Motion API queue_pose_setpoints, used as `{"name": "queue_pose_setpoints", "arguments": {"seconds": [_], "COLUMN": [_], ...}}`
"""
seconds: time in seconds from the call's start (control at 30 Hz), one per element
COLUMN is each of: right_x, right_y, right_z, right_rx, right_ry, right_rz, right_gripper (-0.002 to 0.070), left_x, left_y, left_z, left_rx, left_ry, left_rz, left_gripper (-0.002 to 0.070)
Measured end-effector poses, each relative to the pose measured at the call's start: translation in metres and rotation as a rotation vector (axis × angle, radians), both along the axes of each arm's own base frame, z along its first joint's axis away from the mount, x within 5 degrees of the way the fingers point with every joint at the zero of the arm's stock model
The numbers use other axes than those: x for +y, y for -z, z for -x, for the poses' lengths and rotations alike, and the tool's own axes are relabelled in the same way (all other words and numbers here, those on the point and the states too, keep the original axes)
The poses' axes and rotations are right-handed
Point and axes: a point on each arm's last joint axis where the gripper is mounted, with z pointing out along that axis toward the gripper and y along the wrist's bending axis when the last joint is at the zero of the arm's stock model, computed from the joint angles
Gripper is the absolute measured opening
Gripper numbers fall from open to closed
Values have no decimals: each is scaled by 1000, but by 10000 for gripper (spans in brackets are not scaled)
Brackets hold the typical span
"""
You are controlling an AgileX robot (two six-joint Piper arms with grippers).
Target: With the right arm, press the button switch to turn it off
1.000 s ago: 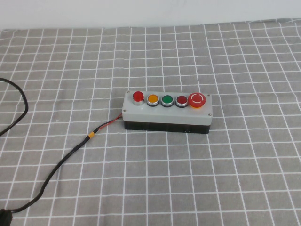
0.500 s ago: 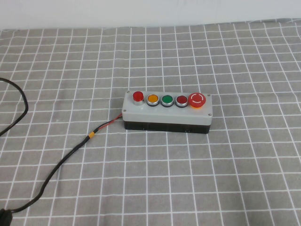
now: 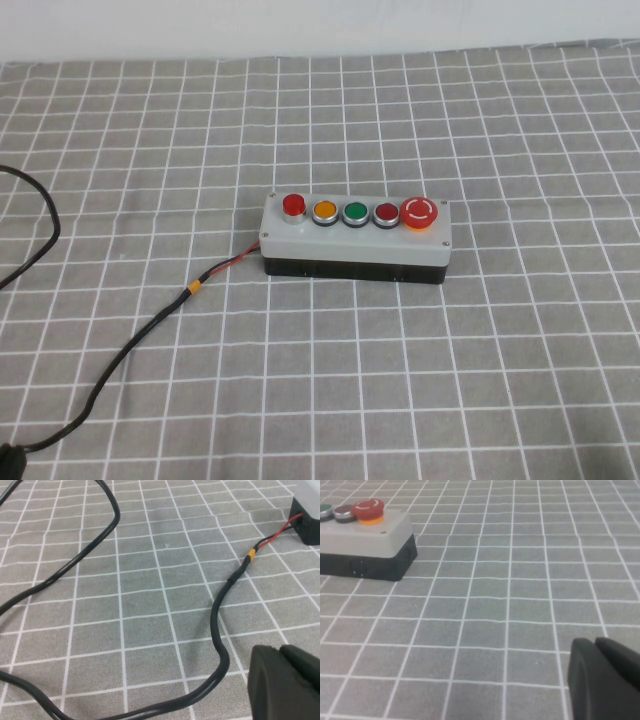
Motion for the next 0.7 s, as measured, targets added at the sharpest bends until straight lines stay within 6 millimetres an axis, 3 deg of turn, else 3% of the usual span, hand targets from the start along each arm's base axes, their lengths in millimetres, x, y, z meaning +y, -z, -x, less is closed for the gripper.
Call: {"name": "queue_pose_setpoints", "arguments": {"seconds": [0.7], "right_x": [-1], "right_y": [0], "right_z": [0], "right_rx": [6], "right_ry": [48], "right_rz": [-67], "right_gripper": [-16], "left_x": [0], "left_y": [0], "left_z": [0], "left_rx": [0], "left_ry": [0], "left_rz": [0], "left_gripper": [-3]}}
